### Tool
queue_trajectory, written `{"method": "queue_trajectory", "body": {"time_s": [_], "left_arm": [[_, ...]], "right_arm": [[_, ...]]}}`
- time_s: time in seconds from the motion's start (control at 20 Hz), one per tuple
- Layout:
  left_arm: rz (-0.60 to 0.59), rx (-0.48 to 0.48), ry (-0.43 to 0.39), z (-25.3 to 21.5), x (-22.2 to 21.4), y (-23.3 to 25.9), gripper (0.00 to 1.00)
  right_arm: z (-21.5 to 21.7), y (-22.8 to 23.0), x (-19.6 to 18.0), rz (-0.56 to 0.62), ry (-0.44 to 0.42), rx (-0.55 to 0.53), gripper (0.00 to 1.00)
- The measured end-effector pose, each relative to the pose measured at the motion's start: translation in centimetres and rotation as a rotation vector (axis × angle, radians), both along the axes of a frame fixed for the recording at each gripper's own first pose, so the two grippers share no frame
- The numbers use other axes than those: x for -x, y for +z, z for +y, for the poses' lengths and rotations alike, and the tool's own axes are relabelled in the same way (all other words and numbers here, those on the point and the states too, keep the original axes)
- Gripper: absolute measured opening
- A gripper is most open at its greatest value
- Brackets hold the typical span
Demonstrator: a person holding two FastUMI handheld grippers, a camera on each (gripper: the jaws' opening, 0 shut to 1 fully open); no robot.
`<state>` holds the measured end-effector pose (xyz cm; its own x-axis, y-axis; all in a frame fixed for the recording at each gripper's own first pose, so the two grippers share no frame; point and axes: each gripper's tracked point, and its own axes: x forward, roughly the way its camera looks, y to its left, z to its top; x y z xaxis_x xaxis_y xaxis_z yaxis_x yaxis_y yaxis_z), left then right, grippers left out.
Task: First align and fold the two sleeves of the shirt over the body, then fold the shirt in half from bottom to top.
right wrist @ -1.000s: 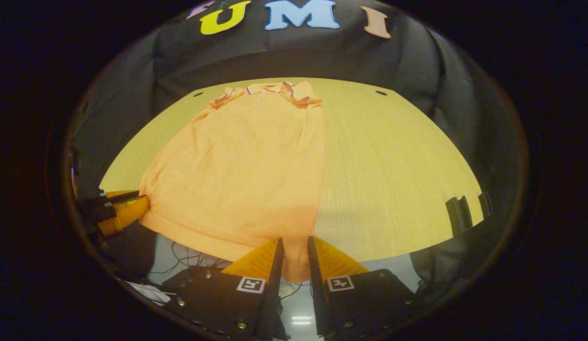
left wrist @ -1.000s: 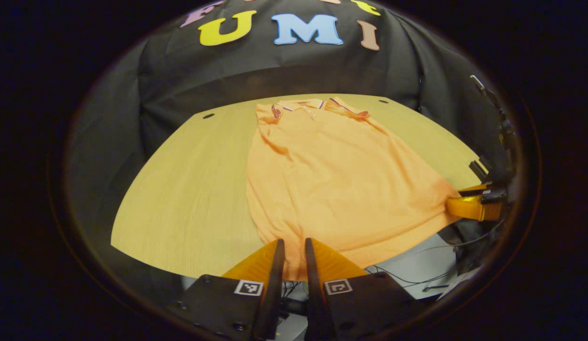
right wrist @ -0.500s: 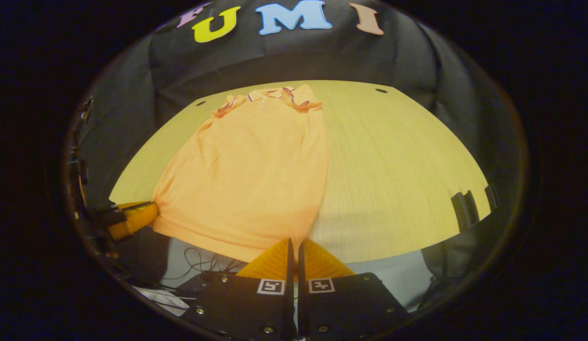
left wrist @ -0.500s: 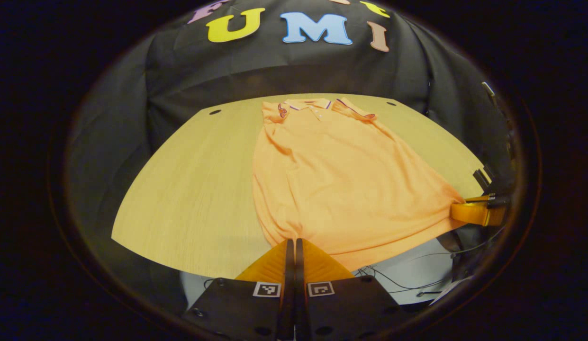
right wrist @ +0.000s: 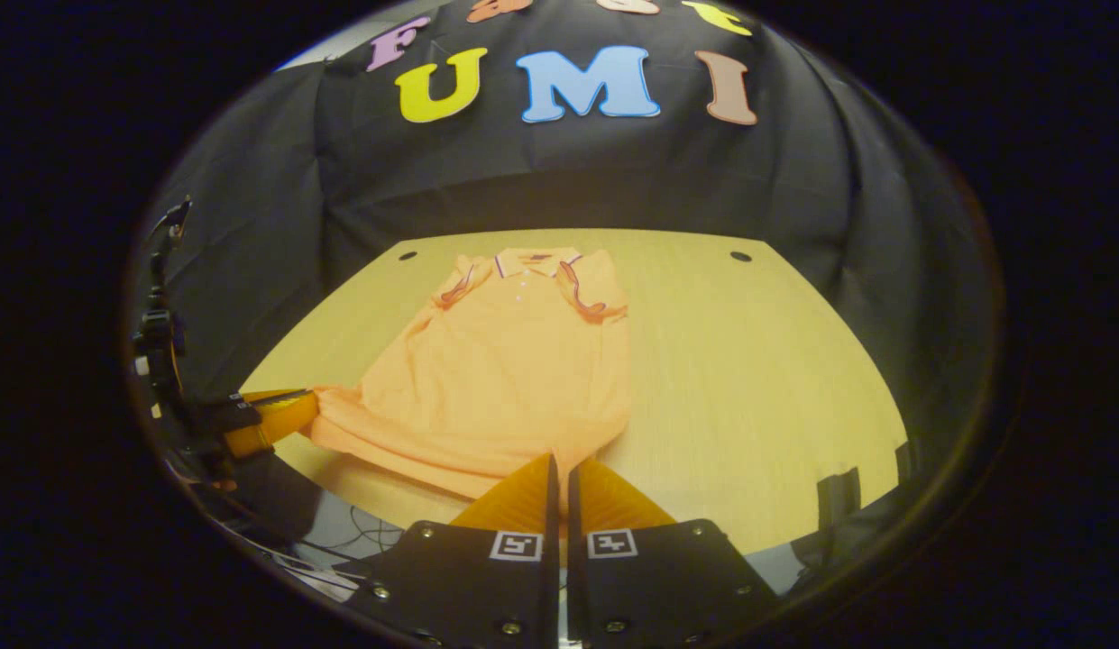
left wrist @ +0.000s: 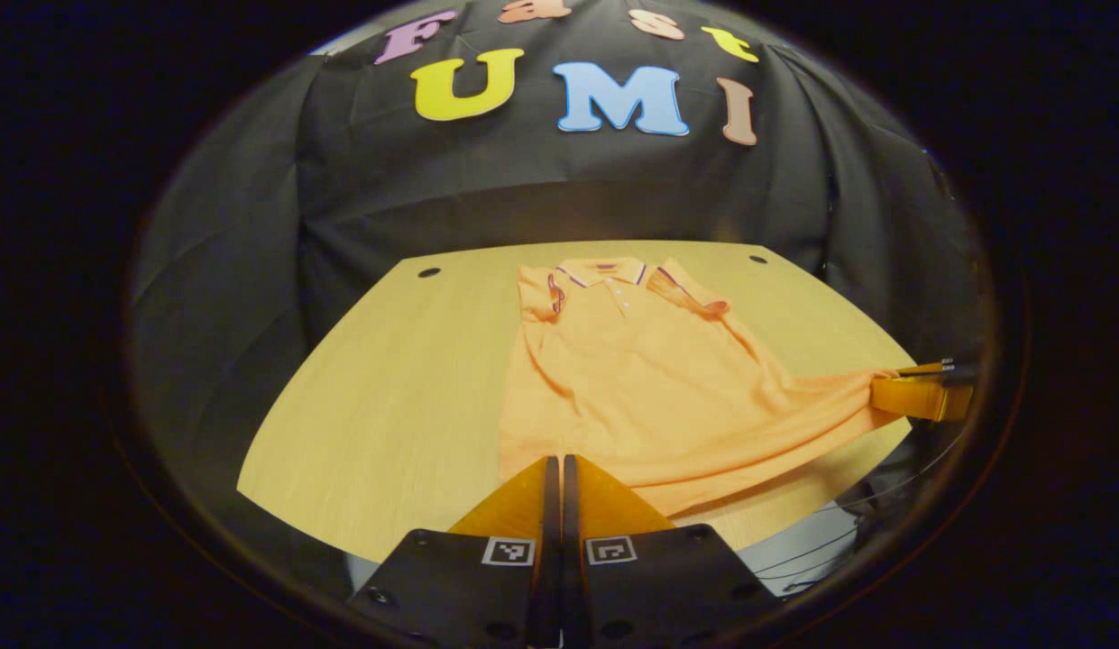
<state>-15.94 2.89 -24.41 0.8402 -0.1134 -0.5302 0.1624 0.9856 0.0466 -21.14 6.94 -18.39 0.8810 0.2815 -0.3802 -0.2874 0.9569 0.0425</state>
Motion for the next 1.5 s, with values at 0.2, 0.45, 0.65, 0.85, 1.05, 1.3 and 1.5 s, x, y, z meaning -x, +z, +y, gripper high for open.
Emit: {"method": "queue_trajectory", "body": {"time_s": [0.2,0.45,0.65,0.85,1.05,1.3,1.5], "left_arm": [[-0.055,0.011,-0.007,-0.3,-3.9,2.9,0.07],[-0.078,0.024,-0.037,-1.2,-7.9,4.7,0.06],[-0.100,0.030,-0.065,-2.0,-12.3,6.1,0.07],[-0.126,0.047,-0.086,-2.9,-17.4,7.6,0.06],[-0.155,0.042,-0.103,-2.8,-22.6,8.5,0.06],[-0.174,0.052,-0.117,-2.6,-29.4,8.5,0.06],[-0.178,0.080,-0.117,-2.5,-34.8,8.1,0.07]], "right_arm": [[0.2,3.2,-2.7,-0.049,-0.009,0.005,0.04],[0.4,6.4,-6.5,-0.093,-0.036,0.011,0.04],[0.6,8.5,-10.1,-0.114,-0.062,0.016,0.04],[0.9,10.5,-14.2,-0.130,-0.088,0.030,0.04],[2.1,13.0,-19.1,-0.125,-0.103,-0.002,0.04],[3.7,14.3,-24.2,-0.137,-0.136,0.002,0.04],[4.6,15.5,-29.2,-0.139,-0.166,0.009,0.04]]}}
